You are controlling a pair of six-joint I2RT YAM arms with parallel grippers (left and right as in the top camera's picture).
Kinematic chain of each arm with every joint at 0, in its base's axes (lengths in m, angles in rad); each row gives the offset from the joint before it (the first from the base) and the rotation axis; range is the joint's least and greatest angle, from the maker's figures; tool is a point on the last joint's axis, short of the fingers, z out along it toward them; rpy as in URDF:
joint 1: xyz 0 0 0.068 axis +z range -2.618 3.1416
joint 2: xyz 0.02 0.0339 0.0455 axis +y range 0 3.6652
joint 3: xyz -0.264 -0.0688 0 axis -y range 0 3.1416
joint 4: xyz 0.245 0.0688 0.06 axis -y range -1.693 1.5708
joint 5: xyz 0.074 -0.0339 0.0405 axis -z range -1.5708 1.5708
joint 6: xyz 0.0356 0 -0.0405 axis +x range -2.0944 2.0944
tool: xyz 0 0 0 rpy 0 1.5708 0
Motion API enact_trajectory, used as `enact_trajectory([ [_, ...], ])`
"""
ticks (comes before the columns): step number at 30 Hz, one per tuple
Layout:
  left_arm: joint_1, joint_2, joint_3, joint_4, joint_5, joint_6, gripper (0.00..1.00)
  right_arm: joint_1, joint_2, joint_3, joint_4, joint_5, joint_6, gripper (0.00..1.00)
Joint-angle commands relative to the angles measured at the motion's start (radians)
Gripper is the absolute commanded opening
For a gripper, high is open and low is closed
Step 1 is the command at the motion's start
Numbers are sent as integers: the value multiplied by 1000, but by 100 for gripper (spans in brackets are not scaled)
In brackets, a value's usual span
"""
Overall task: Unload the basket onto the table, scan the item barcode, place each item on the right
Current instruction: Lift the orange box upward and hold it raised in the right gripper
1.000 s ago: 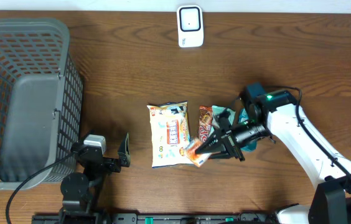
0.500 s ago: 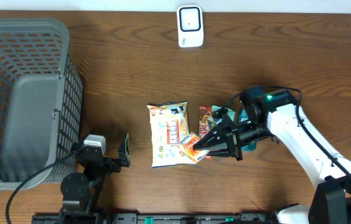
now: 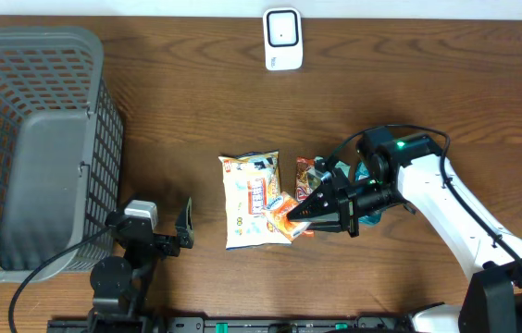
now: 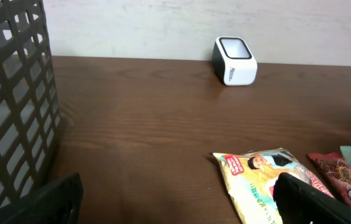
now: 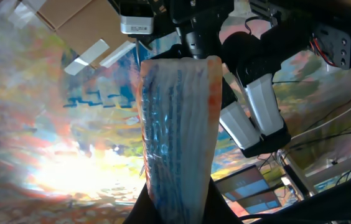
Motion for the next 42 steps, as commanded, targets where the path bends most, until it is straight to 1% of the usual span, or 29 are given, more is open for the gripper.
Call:
enact_trajectory([
  [1,4,-5,-15,-27,-2,14,98,-6,-12,12,-2,-35,-33,1],
  [30,4,-5,-15,-27,-2,14,98,-6,-12,12,-1,-14,-35,1],
  [38,4,-5,-15,-27,-2,14,98,-21,-12,12,-1,58,-35,1],
  [42,4,-5,-15,-27,-2,14,98,-28,-12,12,-1,63,-35,1],
])
